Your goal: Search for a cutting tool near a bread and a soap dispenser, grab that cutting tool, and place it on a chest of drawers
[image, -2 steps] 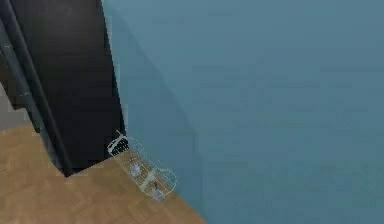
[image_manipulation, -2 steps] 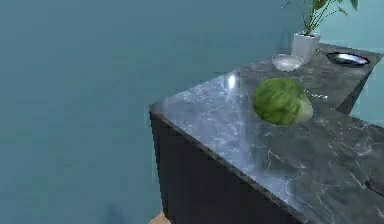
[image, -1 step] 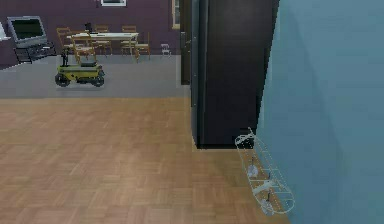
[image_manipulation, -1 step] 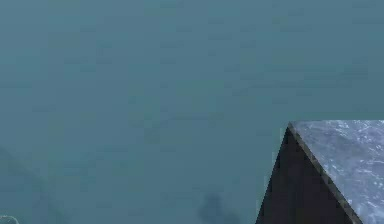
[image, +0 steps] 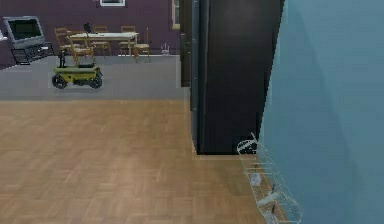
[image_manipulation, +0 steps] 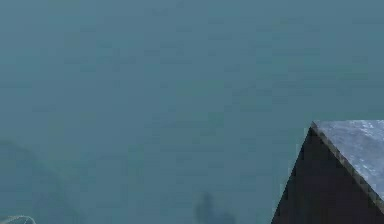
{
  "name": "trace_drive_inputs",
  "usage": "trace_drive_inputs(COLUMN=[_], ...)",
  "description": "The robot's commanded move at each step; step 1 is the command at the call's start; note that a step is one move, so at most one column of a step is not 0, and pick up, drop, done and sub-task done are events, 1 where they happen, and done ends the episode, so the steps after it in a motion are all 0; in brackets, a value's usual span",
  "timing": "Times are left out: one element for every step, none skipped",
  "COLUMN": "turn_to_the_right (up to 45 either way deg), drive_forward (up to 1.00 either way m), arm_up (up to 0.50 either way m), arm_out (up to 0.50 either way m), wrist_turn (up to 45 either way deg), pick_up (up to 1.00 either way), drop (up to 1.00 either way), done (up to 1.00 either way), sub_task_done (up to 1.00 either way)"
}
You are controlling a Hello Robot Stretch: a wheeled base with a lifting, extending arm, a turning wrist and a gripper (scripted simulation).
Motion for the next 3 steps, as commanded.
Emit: trace_drive_inputs(turn_to_the_right=[-45.0, -45.0, 0.0], drive_forward=[0.0, 0.0, 0.35], arm_up=[0.0, 0.0, 0.0], arm_out=[0.0, 0.0, 0.0], wrist_turn=[0.0, 0.0, 0.0], pick_up=[0.0, 0.0, 0.0], drop=[0.0, 0.0, 0.0], done=[0.0, 0.0, 0.0], sub_task_done=[0.0, 0.0, 0.0])
